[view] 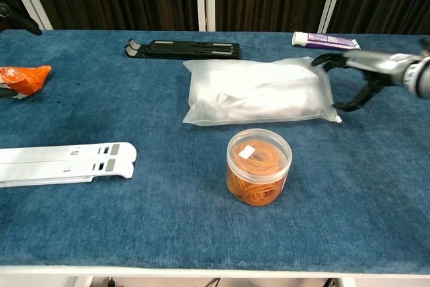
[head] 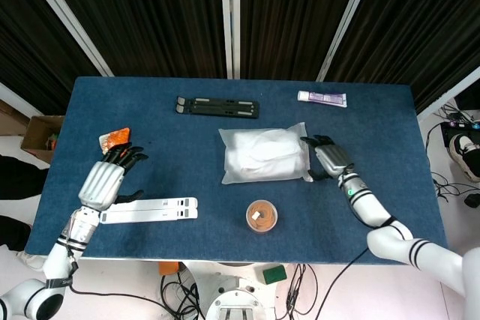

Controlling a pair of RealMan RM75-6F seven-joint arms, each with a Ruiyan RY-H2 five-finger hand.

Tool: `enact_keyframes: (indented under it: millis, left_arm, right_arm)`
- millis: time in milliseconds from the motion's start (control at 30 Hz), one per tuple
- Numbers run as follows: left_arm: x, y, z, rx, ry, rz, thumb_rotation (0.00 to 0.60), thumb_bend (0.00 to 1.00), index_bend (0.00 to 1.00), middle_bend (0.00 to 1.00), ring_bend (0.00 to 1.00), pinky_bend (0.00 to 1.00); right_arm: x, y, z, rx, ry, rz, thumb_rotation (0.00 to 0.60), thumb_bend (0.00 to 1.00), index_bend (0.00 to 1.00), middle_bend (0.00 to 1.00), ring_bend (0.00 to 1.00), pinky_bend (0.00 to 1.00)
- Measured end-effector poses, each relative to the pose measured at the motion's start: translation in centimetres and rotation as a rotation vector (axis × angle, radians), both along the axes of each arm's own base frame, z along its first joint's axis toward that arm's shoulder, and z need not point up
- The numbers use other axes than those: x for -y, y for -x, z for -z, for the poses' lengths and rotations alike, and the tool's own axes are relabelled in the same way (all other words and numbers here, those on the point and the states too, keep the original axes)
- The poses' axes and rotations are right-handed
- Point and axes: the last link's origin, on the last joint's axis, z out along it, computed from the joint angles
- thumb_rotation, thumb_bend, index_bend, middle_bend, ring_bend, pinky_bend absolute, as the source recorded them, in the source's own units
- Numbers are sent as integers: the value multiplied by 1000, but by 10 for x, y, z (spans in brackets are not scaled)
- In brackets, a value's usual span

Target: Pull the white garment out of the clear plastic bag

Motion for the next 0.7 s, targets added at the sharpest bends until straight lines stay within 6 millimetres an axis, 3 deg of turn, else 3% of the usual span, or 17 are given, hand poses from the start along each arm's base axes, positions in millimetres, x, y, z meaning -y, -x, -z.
enact_keyframes:
  millis: [200, 333, 567, 700]
  left_arm:
    - [-24, -7, 14, 7, 76, -23, 600, 105, 258, 164, 82, 131]
    - [-41, -12, 28, -10, 124, -31, 600, 92, 259, 164, 82, 131]
    - [-67, -23, 60, -52, 188, -31, 600, 91, 259, 162, 82, 128]
    - [-80, -30, 77, -69, 214, -33, 600, 92, 256, 150, 81, 128]
  right_arm:
    - [-6, -32, 39, 66, -95, -36, 600, 327, 101, 173, 16, 86]
    - [-15, -40, 48, 94, -130, -62, 600, 327, 101, 173, 16, 86]
    - [-33, -52, 43, 200, -182, -67, 600, 322, 98, 173, 34, 86]
    - [-38, -54, 23, 233, -164, -104, 600, 260, 95, 173, 34, 86]
